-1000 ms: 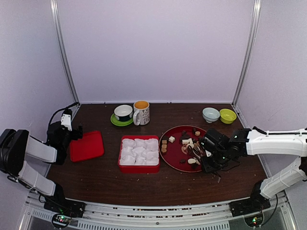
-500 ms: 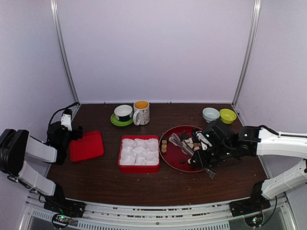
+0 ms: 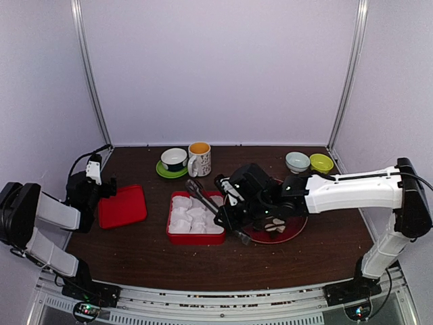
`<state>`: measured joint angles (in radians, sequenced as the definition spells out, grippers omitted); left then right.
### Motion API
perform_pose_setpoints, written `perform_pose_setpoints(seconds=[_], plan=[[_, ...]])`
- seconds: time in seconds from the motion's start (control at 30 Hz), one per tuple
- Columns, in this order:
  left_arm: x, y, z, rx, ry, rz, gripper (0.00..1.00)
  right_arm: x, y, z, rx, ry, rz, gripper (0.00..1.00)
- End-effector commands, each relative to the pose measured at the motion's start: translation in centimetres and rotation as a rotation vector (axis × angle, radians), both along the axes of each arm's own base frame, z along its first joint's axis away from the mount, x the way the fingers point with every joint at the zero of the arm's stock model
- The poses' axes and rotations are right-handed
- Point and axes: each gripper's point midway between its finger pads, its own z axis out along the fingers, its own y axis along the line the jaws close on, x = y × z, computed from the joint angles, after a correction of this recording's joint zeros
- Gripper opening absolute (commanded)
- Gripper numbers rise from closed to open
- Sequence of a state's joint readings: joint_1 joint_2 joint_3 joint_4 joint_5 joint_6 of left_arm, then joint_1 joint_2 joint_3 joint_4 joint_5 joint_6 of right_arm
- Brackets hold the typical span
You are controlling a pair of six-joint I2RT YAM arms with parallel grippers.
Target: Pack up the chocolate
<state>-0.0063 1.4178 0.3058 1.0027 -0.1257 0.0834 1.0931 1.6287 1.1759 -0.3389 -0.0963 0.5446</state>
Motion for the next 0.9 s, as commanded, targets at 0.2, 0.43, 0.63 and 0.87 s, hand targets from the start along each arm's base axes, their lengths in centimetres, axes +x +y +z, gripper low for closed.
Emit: perform_pose_setpoints(seconds=[0.2, 0.43, 0.63, 0.87], plan=[[0.1, 0.0, 1.2, -0.005, -0.054, -0.005, 0.98, 3.2, 5.2, -2.0, 0.02, -0.062, -0.058, 0.23], [0.1, 0.0, 1.2, -0.005, -0.055, -0.005, 0.98, 3.7, 5.5, -3.6, -0.009, -0.061, -0.068, 0.26], [0.1, 0.0, 1.2, -0.005, -0.054, -0.006, 0.98, 4.0, 6.0, -3.8, -0.005, -0.062, -0.074, 0.27], [0.1, 0.0, 1.2, -0.005, -0.054, -0.006, 0.98, 4.0, 7.0, -4.4, -0.007, -0.043, -0.054, 0.27]])
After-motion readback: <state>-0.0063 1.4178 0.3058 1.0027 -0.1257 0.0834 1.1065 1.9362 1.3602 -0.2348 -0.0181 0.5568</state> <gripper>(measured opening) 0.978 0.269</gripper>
